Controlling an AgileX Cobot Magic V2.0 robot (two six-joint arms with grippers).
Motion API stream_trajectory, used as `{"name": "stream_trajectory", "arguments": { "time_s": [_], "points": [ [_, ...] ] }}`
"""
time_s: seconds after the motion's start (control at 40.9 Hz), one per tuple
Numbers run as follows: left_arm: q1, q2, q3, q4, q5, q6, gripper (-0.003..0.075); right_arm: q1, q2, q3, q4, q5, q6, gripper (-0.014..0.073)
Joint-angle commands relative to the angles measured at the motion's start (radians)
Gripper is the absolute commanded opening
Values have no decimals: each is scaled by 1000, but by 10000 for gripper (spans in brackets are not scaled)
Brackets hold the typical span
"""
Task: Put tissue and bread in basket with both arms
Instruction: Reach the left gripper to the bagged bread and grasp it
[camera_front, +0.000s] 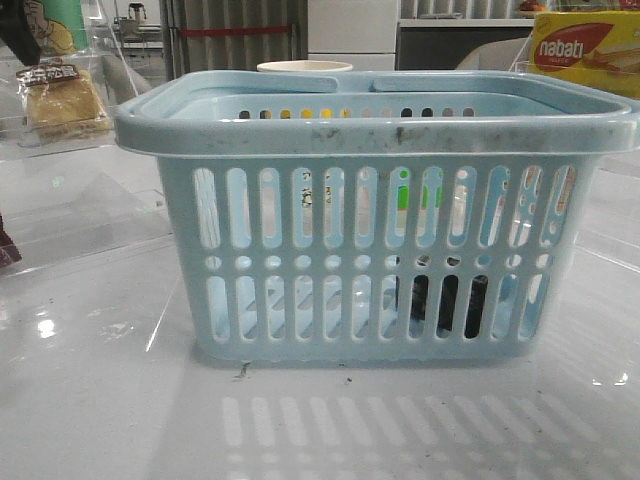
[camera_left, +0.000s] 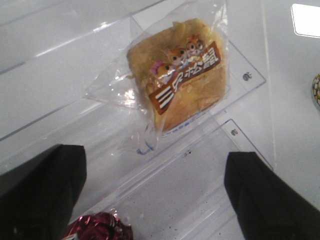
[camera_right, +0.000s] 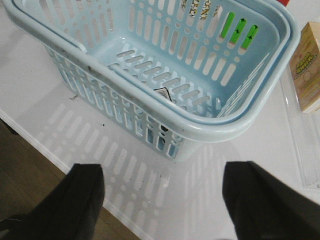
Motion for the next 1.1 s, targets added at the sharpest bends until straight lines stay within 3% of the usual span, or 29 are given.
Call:
{"name": "stream_trajectory", "arguments": {
  "time_s": [0.0, 0.367, 0.808, 1.077],
  "points": [
    [-1, 9, -72, -48, -76, -6, 614, 0, 0, -26, -2, -71, -7, 589],
    [-14, 117, -146, -63, -162, 71, 598, 0, 0, -26, -2, -71, -7, 589],
    [-14, 145, -148, -63, -186, 100, 263, 0, 0, -26, -2, -71, -7, 589],
    [-14, 145, -155, -63, -158, 100, 116, 0, 0, -26, -2, -71, -7, 589]
  ]
}}
